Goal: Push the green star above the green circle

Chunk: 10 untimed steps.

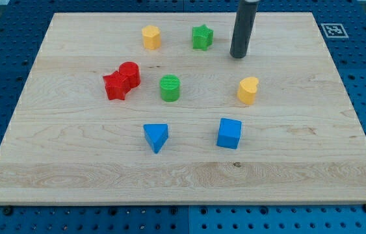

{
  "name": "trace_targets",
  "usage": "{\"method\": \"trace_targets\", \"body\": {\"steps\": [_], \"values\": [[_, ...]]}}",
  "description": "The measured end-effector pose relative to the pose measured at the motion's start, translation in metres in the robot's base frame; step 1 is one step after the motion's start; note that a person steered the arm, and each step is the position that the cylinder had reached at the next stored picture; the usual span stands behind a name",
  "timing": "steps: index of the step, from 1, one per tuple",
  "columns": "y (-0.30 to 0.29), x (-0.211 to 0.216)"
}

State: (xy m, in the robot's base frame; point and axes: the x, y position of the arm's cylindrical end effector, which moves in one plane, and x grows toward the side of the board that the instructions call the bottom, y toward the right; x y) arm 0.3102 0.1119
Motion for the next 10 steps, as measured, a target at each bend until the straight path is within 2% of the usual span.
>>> {"method": "trace_targets", "body": {"steps": [1, 2, 4, 6, 8, 9, 10], "values": [[0.0, -0.044], [-0.016, -0.063], [-0.088, -0.057], [-0.096, -0.018], [-0.061, -0.016], [-0.067, -0.004], [-0.098, 0.007]]}}
